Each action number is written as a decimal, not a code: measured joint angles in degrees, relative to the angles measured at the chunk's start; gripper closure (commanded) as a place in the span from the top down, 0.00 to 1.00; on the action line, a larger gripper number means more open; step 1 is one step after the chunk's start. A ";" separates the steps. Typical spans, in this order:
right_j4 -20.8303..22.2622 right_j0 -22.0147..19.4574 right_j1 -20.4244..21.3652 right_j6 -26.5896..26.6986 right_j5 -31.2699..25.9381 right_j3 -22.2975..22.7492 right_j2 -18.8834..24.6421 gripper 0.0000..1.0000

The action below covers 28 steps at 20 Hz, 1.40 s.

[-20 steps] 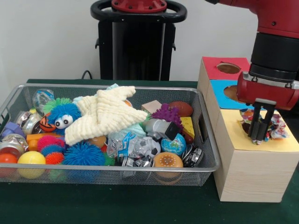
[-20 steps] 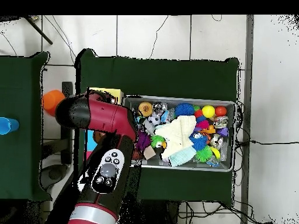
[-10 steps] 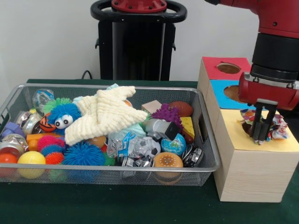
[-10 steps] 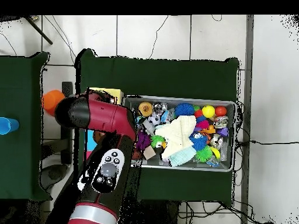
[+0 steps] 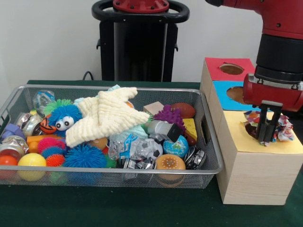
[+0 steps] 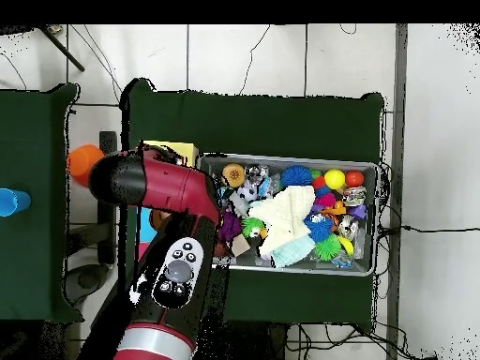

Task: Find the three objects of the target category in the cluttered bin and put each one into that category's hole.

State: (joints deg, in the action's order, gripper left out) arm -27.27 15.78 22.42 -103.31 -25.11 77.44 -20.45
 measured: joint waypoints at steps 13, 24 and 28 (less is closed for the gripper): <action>0.24 -1.55 1.39 0.00 0.01 1.97 2.26 0.00; 0.36 -2.43 1.49 0.00 -0.37 3.37 3.49 0.00; 1.05 -2.60 1.15 -0.01 -0.36 4.28 3.61 0.00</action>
State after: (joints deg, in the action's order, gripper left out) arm -26.22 13.17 23.57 -103.33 -25.47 81.71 -16.84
